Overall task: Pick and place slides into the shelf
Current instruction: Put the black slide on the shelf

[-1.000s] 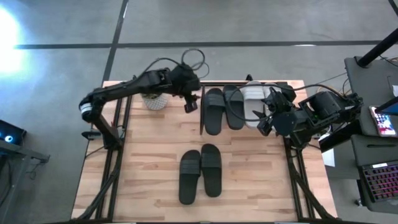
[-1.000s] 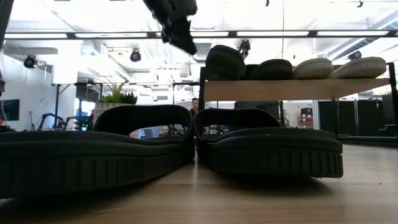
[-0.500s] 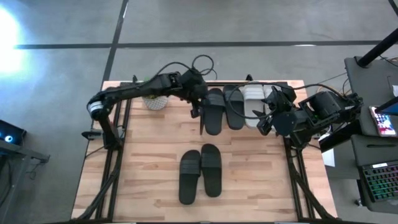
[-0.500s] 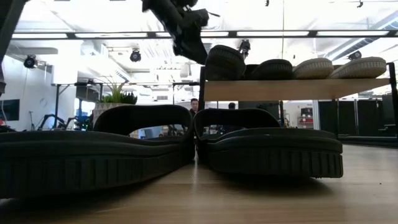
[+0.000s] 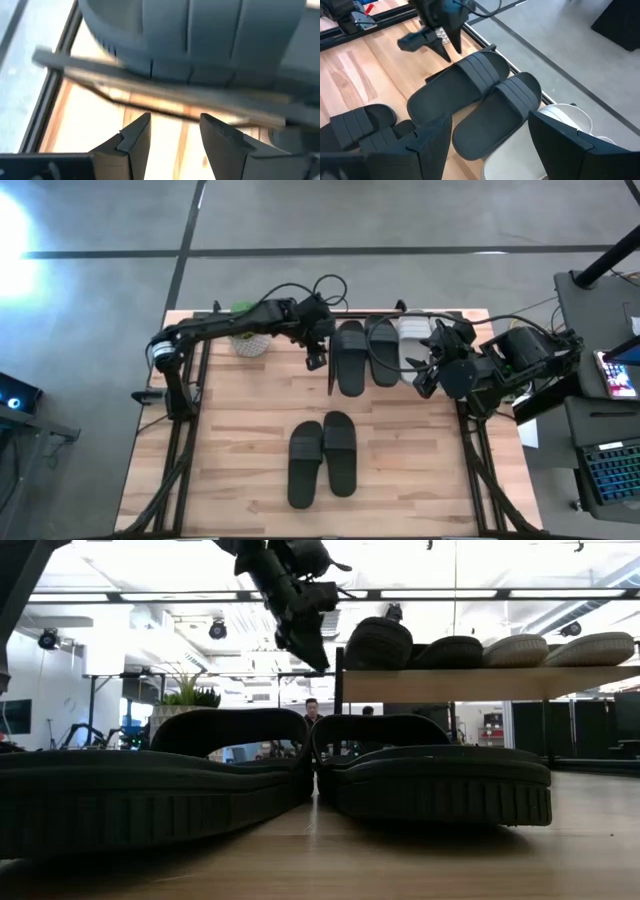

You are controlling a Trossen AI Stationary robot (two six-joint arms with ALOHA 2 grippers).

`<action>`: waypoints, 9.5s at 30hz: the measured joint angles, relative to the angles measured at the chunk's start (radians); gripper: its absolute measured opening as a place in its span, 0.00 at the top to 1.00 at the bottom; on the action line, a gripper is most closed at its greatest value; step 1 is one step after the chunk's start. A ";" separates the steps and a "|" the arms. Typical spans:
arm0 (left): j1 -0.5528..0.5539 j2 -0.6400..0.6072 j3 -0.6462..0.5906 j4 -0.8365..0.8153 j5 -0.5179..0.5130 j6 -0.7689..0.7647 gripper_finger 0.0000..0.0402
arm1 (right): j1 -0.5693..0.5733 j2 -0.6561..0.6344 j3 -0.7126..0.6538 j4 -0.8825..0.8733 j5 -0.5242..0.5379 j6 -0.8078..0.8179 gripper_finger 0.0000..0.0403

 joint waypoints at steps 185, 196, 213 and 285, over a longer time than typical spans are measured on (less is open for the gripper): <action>0.012 -0.825 -0.820 0.214 0.008 -0.393 0.61 | -0.626 0.742 0.524 0.234 -0.673 -0.206 0.97; 0.003 -0.819 -0.819 0.328 0.081 -0.402 0.61 | -0.424 0.600 0.516 0.000 -0.505 -0.196 0.97; 0.006 -0.568 -0.819 0.588 -0.041 -0.583 0.61 | -0.198 0.539 0.266 -0.001 -0.465 -0.084 0.86; -0.109 -0.182 -0.811 1.203 0.212 -0.761 0.61 | -0.613 0.526 0.067 0.294 -0.636 -0.289 0.89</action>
